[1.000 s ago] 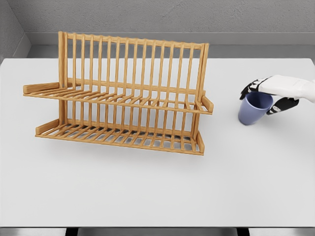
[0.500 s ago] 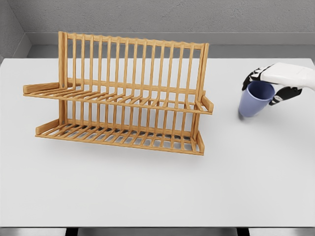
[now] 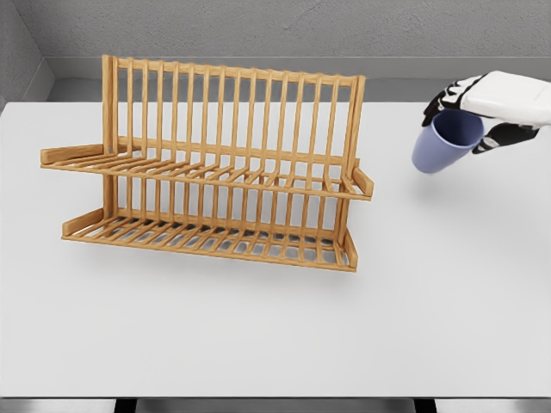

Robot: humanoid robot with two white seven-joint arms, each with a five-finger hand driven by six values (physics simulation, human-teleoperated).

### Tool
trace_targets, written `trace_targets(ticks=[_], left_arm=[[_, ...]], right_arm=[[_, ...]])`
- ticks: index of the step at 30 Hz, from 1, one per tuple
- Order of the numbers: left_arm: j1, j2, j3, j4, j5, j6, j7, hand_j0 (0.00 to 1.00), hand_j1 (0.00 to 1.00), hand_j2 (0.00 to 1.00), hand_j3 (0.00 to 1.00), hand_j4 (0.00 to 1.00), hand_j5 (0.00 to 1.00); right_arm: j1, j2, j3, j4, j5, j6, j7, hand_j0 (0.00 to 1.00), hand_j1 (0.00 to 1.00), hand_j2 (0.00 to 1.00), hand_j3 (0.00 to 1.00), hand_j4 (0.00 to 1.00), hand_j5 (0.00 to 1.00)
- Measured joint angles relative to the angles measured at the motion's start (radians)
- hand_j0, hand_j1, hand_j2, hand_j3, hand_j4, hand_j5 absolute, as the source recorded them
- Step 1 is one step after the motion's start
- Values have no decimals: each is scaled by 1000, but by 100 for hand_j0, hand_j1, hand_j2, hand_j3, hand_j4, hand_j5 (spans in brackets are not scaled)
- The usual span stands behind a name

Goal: Right arm put cup on second shelf

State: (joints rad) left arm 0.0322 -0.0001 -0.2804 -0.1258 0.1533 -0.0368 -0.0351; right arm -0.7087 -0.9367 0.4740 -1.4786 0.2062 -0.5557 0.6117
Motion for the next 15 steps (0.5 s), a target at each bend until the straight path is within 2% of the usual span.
trace_targets(ticks=[6,15], left_arm=[[0,0,1,0,0,0,0,100,100,100,100,100,100],[0,0,0,0,0,0,0,100,100,100,100,100,100]], right_arm=[[-2,-4,-31,-79,-1,-2,0,65,65,65,65,65,65],[0,-4,-60,-154,-2,-2,0,65,65,65,65,65,65]])
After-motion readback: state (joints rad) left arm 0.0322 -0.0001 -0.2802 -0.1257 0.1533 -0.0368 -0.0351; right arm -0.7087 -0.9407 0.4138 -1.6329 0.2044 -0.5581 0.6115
